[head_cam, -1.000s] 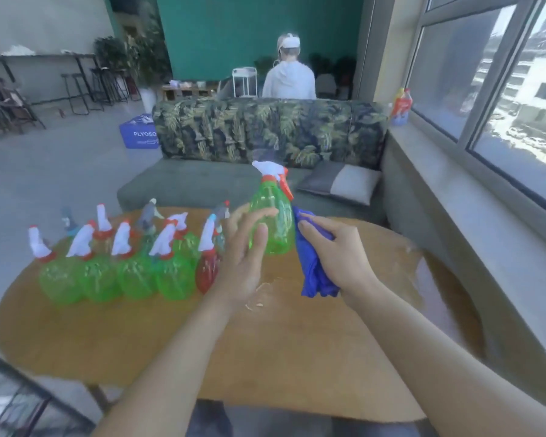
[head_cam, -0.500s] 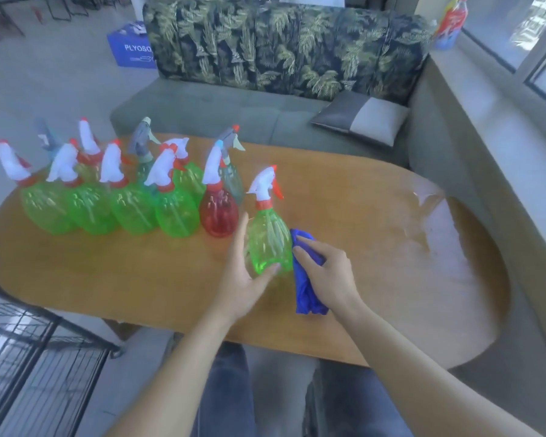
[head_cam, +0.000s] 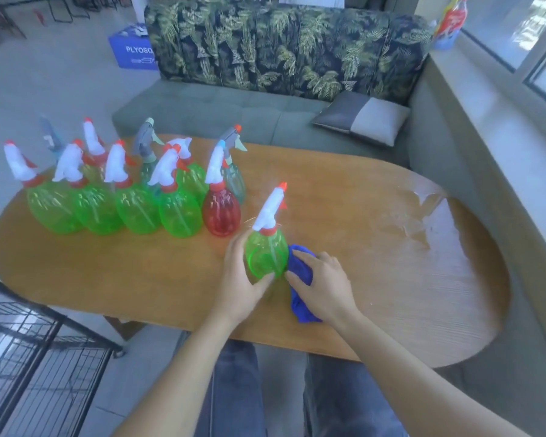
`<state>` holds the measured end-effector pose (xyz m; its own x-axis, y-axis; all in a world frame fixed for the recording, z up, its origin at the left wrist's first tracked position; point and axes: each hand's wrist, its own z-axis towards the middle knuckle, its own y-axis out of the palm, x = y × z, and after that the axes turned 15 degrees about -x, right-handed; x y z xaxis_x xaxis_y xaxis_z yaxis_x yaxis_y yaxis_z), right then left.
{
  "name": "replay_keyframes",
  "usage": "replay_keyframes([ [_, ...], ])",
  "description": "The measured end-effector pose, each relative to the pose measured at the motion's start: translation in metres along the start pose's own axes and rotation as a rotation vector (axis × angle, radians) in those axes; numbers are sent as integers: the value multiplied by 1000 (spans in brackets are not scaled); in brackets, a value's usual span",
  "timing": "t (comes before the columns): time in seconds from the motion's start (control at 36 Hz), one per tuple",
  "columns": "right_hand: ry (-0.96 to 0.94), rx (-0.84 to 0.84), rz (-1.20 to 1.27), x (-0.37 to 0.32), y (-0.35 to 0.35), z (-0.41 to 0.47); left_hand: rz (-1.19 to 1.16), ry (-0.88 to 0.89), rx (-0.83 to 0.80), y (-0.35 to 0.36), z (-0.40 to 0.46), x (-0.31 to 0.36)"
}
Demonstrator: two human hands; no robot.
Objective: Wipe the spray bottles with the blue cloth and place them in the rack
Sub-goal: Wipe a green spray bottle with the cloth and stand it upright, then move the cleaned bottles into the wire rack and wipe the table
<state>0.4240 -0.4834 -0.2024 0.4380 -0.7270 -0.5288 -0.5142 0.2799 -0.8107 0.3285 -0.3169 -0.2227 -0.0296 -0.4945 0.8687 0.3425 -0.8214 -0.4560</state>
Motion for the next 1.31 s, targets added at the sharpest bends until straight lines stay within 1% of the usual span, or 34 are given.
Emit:
replay_keyframes([
  [0.08, 14, -15, -45, -1, -4, -5, 21, 28, -10, -6, -3, 7],
  [0.19, -20, 40, -15, -10, -16, -17, 33, 28, 29, -20, -7, 20],
  [0.36, -129, 113, 46, -39, -43, -45, 68, 91, 69, -43, -17, 57],
  [0.56, -254, 200, 13, -75, -71, -69, 47, 179, 131, -68, -20, 101],
  [0.69, -326, 268, 13, -105, -100, -57, 44, 226, 183, -95, 1, 119],
  [0.81, -375, 280, 55, -126, -115, -31, -14, 227, 198, -104, 21, 119],
  [0.94, -421, 201, 69, -142, -116, 16, -44, 173, 175, -112, 48, 93],
  [1.08, -390, 69, 94, -157, -119, 58, -88, 38, 184, -132, 67, 75],
  [1.19, -312, -38, 76, -177, -134, 74, -110, -64, 186, -152, 78, 79],
  [1.31, -228, -151, 77, -201, -157, 65, -159, -190, 171, -178, 70, 105],
])
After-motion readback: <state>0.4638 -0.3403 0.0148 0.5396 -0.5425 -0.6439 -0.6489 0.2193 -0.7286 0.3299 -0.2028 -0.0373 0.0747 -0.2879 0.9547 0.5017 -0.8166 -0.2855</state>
